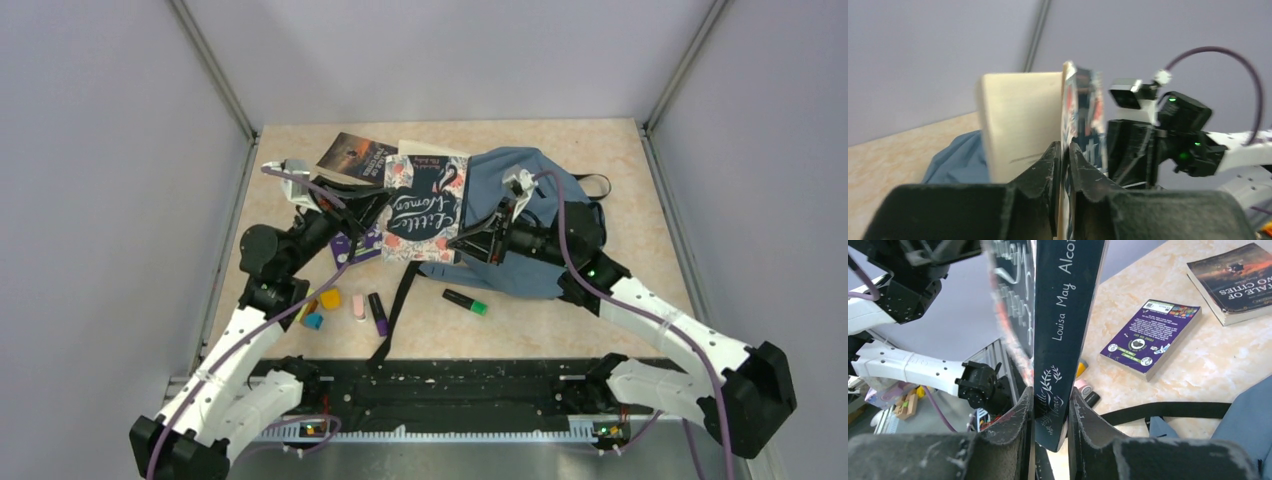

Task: Pack the student bag
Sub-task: Pick up the book from the center of the board.

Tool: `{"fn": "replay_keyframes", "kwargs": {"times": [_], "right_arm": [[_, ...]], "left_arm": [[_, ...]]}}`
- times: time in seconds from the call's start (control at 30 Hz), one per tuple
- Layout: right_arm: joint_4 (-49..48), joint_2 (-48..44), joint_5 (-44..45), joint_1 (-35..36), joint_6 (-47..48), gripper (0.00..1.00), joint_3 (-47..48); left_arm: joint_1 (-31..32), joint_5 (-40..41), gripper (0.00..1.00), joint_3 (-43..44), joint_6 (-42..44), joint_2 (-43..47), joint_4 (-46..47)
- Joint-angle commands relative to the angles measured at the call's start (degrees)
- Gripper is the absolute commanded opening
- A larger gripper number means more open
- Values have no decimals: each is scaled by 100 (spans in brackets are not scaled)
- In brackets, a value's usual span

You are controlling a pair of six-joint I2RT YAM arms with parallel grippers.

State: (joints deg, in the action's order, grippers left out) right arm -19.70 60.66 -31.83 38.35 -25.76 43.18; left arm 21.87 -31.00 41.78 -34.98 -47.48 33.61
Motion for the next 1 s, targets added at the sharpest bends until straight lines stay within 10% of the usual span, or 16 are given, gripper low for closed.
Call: {"fn": "replay_keyframes", "kwargs": {"times": [0.0,0.17,0.53,0.83,0.97], "right_arm": [[-385,-520,204,59,252,0,173],[-399,-712,181,59,238,0,34],[-302,-1028,-700,57,480,0,35],[-258,-1031,-1172,57,607,0,110],[-202,-981,-992,58,690,0,80]], "left_arm": [[11,697,27,166,727,-21,-1121],[8,733,77,55,849,-179,-1241],[-45,-1169,93,-150,-147,-767,110],[-39,-2519,86,-157,-1094,-947,984],[-34,-2576,37,-178,-1109,-854,943]]}}
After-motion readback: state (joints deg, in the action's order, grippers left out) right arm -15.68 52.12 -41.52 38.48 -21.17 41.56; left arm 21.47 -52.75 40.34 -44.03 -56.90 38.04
